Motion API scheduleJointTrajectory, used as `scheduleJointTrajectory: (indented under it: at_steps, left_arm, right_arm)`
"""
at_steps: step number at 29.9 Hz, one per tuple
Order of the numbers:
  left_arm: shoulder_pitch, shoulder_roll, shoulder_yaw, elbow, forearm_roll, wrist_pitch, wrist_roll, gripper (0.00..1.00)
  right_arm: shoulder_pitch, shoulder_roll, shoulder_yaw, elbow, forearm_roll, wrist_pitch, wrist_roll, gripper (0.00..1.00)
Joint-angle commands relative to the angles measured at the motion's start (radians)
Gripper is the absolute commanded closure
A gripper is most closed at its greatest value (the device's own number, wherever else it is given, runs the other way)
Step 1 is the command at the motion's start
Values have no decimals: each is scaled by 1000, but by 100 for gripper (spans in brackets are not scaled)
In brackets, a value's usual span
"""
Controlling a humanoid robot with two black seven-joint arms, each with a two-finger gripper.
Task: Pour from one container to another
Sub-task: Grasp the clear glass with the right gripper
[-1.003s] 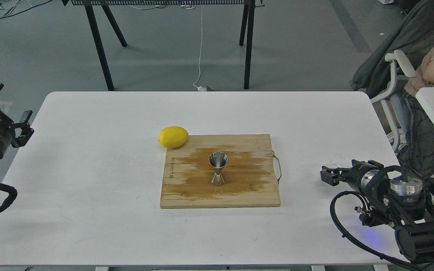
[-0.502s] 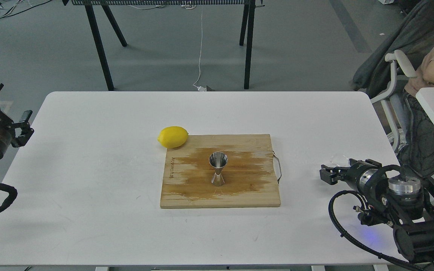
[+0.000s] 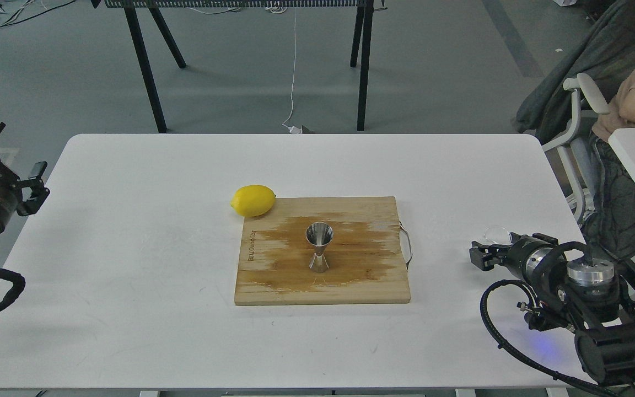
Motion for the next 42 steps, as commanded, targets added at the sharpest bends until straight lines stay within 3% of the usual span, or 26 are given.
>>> scheduleJointTrajectory:
  at_steps: [1,20,42]
  left_arm:
    - [0,0,0,0,2,0,0,1]
    - [0,-2,0,0,2,0,0,1]
    - [0,-2,0,12,0,0,0,1]
  right_arm:
    - [-1,0,-1,-1,-1,0,0,24]
    - [-1,-1,-22,-1,-8,0,0,45]
    - [-3,-2,-24,-4,-8,0,0,53]
